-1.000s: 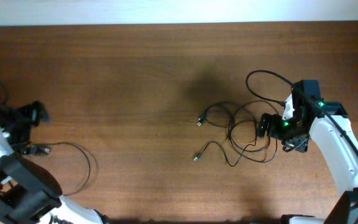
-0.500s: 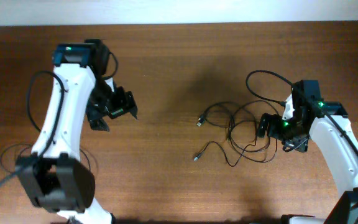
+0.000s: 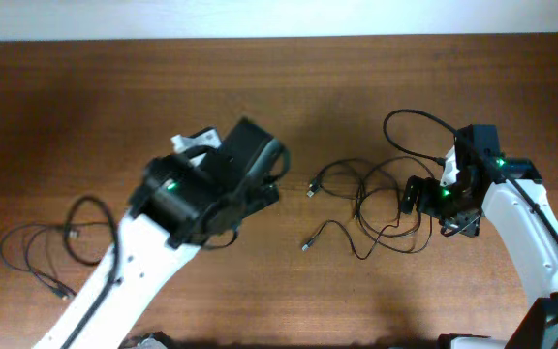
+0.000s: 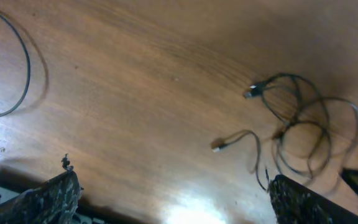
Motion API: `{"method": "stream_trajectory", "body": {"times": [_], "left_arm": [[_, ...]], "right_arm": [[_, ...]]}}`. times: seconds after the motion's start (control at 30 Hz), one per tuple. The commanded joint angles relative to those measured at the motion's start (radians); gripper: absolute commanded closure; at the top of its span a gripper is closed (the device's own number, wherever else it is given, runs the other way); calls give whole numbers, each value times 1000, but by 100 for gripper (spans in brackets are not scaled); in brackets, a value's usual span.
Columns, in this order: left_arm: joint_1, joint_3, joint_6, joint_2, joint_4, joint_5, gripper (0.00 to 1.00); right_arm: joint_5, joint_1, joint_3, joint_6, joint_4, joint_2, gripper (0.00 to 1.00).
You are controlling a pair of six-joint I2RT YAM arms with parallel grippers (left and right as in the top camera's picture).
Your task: Untangle cables
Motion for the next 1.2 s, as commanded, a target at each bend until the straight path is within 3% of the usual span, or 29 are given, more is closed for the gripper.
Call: {"method": "stream_trajectory", "body": {"times": [0.0,0.13,0.23,0.3,0.4,0.47,0.63,0.7,0.73,0.83,0.9,0.97,1.03,1.17], "left_arm": [[-5,-14,-26,104,108,-22,1],[-5,-14,-5,261,174,10,1],[-8,-14,257,389,301,221,1],[-53,-14,363,415,409,264,1],[-176,-14,464,416,523,253,1],[-254,-15,463,418,597,124,0],[-333,-15,464,500,643,101,1],[-374,-15,723,587,724,300,0],[-392,-15,783,614,732,338,1],[-431,-15,793,699,748,311,16],[-432,-15,793,739,772,288,60],[-430,-14,793,740,772,164,97],[-406,-8,792,724,753,50,100],[-261,146,792,520,524,53,100]], "right_arm": [[-10,-3,6,2,0,-2,2],[-84,-3,6,2,-19,-2,1],[-136,-3,7,8,21,-2,1],[-123,-24,35,7,48,-2,2],[-124,-157,216,5,-101,-5,2],[-124,-259,343,5,-246,-5,1],[-124,-453,408,-13,-404,-75,1],[-121,-468,408,-41,-412,-86,1],[-121,-468,408,-41,-412,-85,1],[-121,-467,408,-41,-413,-85,1],[-121,-467,407,-41,-415,-85,1],[-120,-467,407,-42,-416,-85,1],[-120,-467,406,-45,-415,-84,1],[-120,-467,372,-45,-411,-84,1]]}}
